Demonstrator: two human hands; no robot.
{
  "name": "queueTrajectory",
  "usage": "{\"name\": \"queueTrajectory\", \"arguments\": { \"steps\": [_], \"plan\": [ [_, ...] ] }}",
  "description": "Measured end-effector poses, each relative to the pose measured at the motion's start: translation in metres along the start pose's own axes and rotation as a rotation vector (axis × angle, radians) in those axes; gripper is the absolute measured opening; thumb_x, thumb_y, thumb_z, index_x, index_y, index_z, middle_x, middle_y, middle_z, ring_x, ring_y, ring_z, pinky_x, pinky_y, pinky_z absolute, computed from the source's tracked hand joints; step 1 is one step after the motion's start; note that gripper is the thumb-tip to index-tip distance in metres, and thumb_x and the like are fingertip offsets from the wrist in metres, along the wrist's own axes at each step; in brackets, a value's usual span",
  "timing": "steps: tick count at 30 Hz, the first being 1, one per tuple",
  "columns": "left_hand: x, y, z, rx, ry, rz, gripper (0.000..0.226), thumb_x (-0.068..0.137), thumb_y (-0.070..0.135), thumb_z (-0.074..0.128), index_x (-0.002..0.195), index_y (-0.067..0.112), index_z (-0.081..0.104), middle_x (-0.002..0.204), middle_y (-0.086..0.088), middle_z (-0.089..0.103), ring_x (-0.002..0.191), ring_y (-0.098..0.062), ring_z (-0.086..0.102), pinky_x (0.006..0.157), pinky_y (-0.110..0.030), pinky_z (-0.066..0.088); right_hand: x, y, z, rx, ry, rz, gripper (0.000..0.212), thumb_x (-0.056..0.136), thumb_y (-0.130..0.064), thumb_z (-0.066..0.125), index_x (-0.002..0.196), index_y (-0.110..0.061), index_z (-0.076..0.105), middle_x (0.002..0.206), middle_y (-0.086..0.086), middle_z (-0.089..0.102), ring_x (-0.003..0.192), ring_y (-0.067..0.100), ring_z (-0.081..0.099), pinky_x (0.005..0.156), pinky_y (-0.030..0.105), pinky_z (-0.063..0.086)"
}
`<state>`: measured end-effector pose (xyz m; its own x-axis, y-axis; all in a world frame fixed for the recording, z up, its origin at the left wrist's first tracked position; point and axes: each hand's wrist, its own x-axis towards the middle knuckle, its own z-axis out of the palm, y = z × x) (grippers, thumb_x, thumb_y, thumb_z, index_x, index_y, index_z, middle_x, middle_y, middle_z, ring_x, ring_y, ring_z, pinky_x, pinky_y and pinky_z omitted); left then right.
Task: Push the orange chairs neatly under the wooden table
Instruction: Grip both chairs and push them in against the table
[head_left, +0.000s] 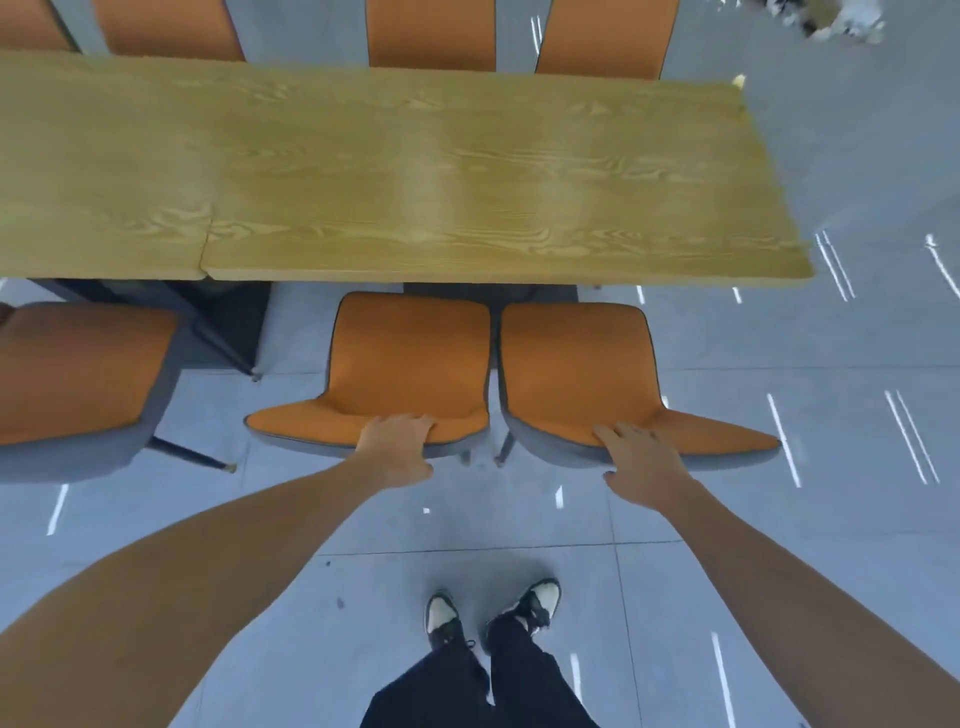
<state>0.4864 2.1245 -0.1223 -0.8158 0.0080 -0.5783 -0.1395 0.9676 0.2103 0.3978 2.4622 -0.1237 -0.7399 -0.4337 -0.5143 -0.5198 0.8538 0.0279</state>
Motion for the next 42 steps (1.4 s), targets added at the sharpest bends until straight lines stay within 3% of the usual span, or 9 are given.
{"name": "queueTrajectory", "arguments": {
  "steps": [2, 7, 12, 15, 20, 23, 28, 35, 42],
  "plan": [
    [0.002, -0.005, -0.001, 0.006, 0.020, -0.028, 0.041, 0.082, 0.025, 0.061, 0.122, 0.025, 0.055, 0.113, 0.003, 0.063, 0.107, -0.024, 0.061, 0.086, -0.037, 0.047, 0.001, 0.009, -0.001, 0.045, 0.000, 0.014, 0.049, 0.087, -0.021, 0.060, 0.133, -0.021, 0.043, 0.116, 0.000, 0.055, 0.109, 0.021, 0.053, 0.089, 0.032, 0.041],
    [0.011, -0.008, 0.015, 0.005, 0.117, -0.018, 0.026, 0.077, 0.021, 0.055, 0.102, 0.028, 0.062, 0.091, 0.010, 0.065, 0.090, -0.020, 0.062, 0.076, -0.034, 0.043, 0.010, 0.020, 0.011, 0.048, 0.022, 0.086, 0.050, 0.083, -0.014, 0.055, 0.130, -0.026, 0.046, 0.108, -0.004, 0.060, 0.103, 0.021, 0.055, 0.087, 0.033, 0.041],
    [0.017, -0.003, 0.026, 0.062, 0.222, 0.029, 0.030, 0.070, 0.024, 0.053, 0.096, 0.030, 0.067, 0.078, 0.009, 0.066, 0.071, -0.015, 0.061, 0.059, -0.028, 0.048, 0.018, 0.016, 0.021, 0.057, 0.107, 0.135, 0.035, 0.071, -0.015, 0.053, 0.102, -0.030, 0.060, 0.081, -0.011, 0.056, 0.079, 0.018, 0.052, 0.071, 0.030, 0.035],
    [0.020, 0.006, 0.031, 0.076, 0.244, 0.025, 0.025, 0.065, 0.024, 0.051, 0.085, 0.027, 0.066, 0.067, 0.007, 0.063, 0.062, -0.016, 0.058, 0.051, -0.027, 0.043, 0.020, 0.018, 0.028, 0.063, 0.180, 0.134, 0.031, 0.062, -0.013, 0.054, 0.087, -0.029, 0.064, 0.069, -0.011, 0.052, 0.068, 0.018, 0.048, 0.066, 0.030, 0.027],
    [0.020, 0.033, 0.035, 0.066, 0.253, 0.035, 0.008, 0.064, 0.025, 0.050, 0.069, 0.022, 0.056, 0.056, 0.005, 0.054, 0.050, -0.015, 0.048, 0.045, -0.026, 0.027, 0.021, 0.017, 0.032, 0.103, 0.210, 0.109, 0.037, 0.058, -0.012, 0.058, 0.088, -0.030, 0.069, 0.069, -0.011, 0.057, 0.069, 0.018, 0.052, 0.063, 0.029, 0.031],
    [0.019, 0.042, 0.038, 0.058, 0.270, 0.052, 0.002, 0.063, 0.024, 0.048, 0.064, 0.022, 0.049, 0.053, 0.005, 0.051, 0.048, -0.015, 0.043, 0.045, -0.026, 0.024, 0.018, 0.013, 0.030, 0.118, 0.219, 0.110, 0.035, 0.055, -0.011, 0.057, 0.082, -0.029, 0.069, 0.064, -0.010, 0.055, 0.065, 0.018, 0.050, 0.060, 0.029, 0.028],
    [0.021, 0.037, 0.041, 0.071, 0.303, 0.063, 0.011, 0.062, 0.025, 0.047, 0.069, 0.022, 0.054, 0.051, 0.004, 0.051, 0.046, -0.014, 0.043, 0.045, -0.025, 0.022, 0.014, 0.010, 0.026, 0.174, 0.285, 0.079, 0.029, 0.048, -0.008, 0.054, 0.068, -0.025, 0.066, 0.052, -0.010, 0.045, 0.054, 0.018, 0.044, 0.053, 0.025, 0.019],
    [0.022, 0.033, 0.042, 0.070, 0.287, 0.082, 0.008, 0.064, 0.024, 0.050, 0.070, 0.021, 0.054, 0.052, 0.003, 0.052, 0.048, -0.015, 0.049, 0.043, -0.025, 0.030, 0.012, 0.005, 0.023, 0.221, 0.316, 0.086, 0.042, 0.042, -0.001, 0.063, 0.073, -0.028, 0.074, 0.048, -0.013, 0.037, 0.047, 0.016, 0.040, 0.051, 0.019, 0.011],
    [0.021, 0.034, 0.037, 0.072, 0.282, 0.078, 0.006, 0.064, 0.025, 0.051, 0.067, 0.021, 0.052, 0.052, 0.004, 0.051, 0.049, -0.015, 0.049, 0.044, -0.025, 0.027, 0.014, 0.003, 0.025, 0.205, 0.297, 0.127, 0.040, 0.045, -0.003, 0.064, 0.076, -0.027, 0.075, 0.051, -0.009, 0.050, 0.049, 0.019, 0.044, 0.048, 0.019, 0.020]
  ]
}}
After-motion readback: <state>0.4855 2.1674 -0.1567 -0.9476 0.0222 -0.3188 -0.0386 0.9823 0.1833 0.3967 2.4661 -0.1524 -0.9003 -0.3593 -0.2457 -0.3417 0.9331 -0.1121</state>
